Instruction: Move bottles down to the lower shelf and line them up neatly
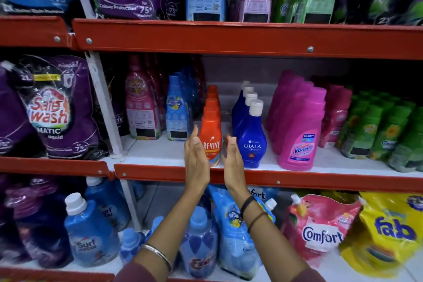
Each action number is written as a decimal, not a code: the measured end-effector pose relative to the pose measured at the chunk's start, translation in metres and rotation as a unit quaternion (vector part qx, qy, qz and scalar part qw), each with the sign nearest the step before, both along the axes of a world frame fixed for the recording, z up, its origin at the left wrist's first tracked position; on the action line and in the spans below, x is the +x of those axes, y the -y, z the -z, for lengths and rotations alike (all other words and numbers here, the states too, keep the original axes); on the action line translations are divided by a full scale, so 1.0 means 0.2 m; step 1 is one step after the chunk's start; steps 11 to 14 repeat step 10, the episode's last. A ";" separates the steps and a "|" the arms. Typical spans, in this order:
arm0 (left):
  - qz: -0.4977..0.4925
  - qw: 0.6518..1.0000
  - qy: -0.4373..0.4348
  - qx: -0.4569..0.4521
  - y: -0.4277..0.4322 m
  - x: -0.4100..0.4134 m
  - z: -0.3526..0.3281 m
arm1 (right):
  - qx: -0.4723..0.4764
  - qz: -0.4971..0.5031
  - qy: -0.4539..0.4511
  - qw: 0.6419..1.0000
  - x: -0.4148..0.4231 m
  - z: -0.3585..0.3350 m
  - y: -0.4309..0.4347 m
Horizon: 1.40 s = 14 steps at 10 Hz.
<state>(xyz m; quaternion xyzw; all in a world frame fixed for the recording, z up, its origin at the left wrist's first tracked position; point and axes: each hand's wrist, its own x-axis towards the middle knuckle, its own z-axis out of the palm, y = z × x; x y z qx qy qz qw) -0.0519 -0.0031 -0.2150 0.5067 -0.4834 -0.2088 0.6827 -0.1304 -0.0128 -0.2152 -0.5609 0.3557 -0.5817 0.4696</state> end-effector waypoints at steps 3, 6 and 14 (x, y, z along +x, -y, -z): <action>0.054 0.998 -0.008 0.015 0.03 0.07 0.00 | -0.004 0.022 0.037 0.999 0.04 -0.01 0.04; 0.057 0.998 -0.019 0.020 0.03 0.08 0.01 | 0.001 0.038 0.014 0.999 0.03 -0.01 0.04; -0.043 0.991 0.093 -0.089 -0.06 0.02 -0.17 | 0.012 0.119 0.059 0.991 -0.12 0.00 -0.15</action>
